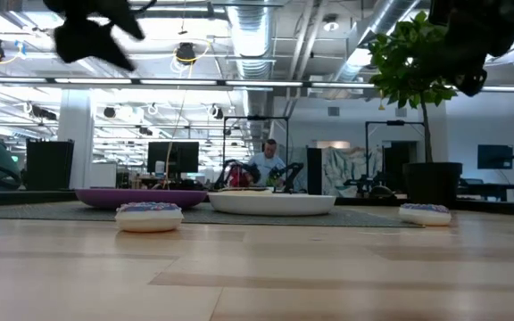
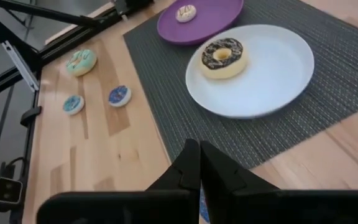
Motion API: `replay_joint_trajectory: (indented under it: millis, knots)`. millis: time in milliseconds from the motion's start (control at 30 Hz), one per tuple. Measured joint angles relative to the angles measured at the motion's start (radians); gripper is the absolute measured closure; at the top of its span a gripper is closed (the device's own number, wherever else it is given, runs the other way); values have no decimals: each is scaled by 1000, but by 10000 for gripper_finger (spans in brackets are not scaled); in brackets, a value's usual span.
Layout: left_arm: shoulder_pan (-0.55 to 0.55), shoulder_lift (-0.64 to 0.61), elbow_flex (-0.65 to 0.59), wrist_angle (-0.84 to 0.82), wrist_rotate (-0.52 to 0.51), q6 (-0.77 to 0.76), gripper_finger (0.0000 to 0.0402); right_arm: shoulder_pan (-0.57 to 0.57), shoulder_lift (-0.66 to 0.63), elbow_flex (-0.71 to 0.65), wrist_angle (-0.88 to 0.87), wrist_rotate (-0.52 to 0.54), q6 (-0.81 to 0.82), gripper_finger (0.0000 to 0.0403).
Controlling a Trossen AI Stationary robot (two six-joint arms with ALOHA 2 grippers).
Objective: Pick & Place donuts
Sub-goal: Put the large light blue donut on the white plate
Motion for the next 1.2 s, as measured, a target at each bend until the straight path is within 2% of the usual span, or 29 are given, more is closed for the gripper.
replay_joint_trajectory:
  millis: [167, 300, 433, 567, 900, 1200]
  knots:
    - [-3, 61, 57, -222, 161, -330, 150, 0, -25, -26, -6, -36, -26, 403]
    - [-35, 90, 49, -272, 298, -502, 150, 0, -25, -26, -5, -53, -69, 403]
    - [-103, 127, 46, -283, 365, -635, 150, 0, -25, -26, -3, -53, -79, 403]
    - [-195, 149, 47, -278, 385, -743, 150, 0, -25, -26, -2, -58, -80, 403]
    - [-414, 157, 47, -371, 364, -1152, 150, 0, -25, -26, 17, -80, -80, 403]
    - [-472, 223, 47, -386, 363, -1176, 150, -1, -25, -26, 22, -79, -80, 403]
